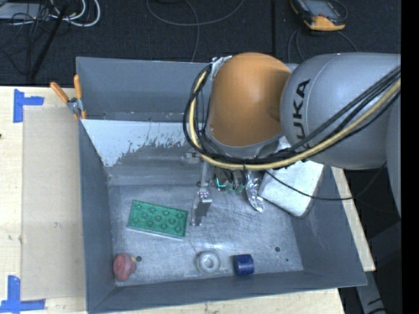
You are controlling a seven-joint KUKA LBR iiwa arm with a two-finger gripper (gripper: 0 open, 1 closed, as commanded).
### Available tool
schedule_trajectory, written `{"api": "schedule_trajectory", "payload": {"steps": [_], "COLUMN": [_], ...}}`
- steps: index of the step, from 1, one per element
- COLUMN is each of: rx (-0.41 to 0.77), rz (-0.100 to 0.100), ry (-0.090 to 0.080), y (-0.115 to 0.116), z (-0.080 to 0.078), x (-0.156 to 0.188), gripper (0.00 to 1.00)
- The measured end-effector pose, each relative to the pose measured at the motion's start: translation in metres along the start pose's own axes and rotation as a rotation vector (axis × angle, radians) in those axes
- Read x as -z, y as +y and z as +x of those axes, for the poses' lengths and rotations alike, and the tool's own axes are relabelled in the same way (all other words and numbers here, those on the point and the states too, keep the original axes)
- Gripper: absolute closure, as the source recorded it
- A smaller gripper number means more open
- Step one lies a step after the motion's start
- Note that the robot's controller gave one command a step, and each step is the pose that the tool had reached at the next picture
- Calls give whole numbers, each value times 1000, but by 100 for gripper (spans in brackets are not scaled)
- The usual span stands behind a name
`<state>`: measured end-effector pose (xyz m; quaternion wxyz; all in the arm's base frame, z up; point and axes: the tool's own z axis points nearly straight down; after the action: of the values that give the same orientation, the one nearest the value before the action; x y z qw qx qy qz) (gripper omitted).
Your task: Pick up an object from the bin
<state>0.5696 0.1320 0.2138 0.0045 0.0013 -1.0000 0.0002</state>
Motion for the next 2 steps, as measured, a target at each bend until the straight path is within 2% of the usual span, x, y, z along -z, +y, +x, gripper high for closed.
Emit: {"api": "schedule_trajectory", "payload": {"steps": [1, 2], "rx": [352, 347], "rz": [0, -3], "ry": [-9, -19], "y": [19, 19], "z": [-26, -30], "x": [-141, -135], "gripper": [0, 100]}}
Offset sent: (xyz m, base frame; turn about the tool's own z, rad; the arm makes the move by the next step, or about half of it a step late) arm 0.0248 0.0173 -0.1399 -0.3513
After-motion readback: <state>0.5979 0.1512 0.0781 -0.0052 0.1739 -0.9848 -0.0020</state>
